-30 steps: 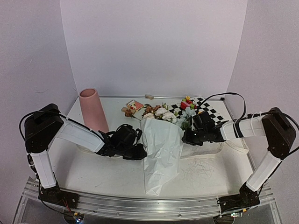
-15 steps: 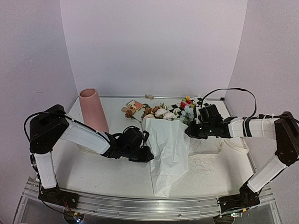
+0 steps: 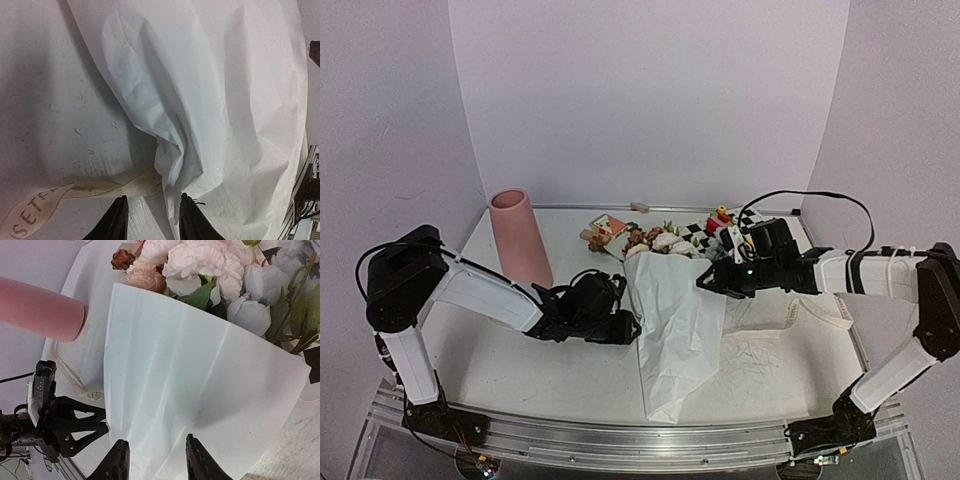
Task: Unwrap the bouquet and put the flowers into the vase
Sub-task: Unfold the wrapping paper at the center of the board.
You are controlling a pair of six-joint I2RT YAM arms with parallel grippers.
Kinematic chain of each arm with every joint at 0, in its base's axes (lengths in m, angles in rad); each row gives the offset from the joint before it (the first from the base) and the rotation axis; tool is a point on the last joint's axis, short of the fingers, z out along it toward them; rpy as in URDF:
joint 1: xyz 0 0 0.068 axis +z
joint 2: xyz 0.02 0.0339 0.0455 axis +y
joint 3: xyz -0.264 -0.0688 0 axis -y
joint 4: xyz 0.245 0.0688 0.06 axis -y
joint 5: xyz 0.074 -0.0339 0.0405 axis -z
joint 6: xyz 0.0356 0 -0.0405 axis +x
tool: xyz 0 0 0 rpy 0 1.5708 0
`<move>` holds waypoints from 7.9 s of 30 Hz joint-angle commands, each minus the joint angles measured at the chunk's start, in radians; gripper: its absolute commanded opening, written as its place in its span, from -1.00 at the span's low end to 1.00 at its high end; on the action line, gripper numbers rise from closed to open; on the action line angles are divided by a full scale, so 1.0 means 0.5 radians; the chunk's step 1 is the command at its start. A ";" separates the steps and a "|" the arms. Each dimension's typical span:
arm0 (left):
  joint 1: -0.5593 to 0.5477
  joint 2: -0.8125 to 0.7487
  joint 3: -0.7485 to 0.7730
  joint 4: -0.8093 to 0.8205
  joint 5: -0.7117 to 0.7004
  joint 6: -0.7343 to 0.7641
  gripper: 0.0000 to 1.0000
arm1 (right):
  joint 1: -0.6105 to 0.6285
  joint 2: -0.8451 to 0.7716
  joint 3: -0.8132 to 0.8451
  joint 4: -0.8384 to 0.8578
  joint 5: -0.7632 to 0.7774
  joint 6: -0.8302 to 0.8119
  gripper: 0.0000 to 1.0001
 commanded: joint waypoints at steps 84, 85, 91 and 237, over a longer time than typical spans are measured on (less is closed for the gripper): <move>0.200 -1.180 -0.249 -0.676 -0.489 -0.059 -0.01 | 1.145 1.052 1.462 -0.892 1.558 0.161 0.56; 0.201 -1.159 -0.264 -0.637 -0.470 -0.069 -0.01 | 1.145 1.076 1.486 -0.906 1.577 0.162 0.52; 0.203 -1.013 -0.313 -0.498 -0.380 -0.148 -0.03 | 1.147 1.239 1.659 -1.023 1.684 0.177 0.38; 0.230 -0.212 0.200 -0.572 -0.046 -0.018 -0.33 | 0.307 0.138 -0.024 -0.386 0.645 0.043 -0.23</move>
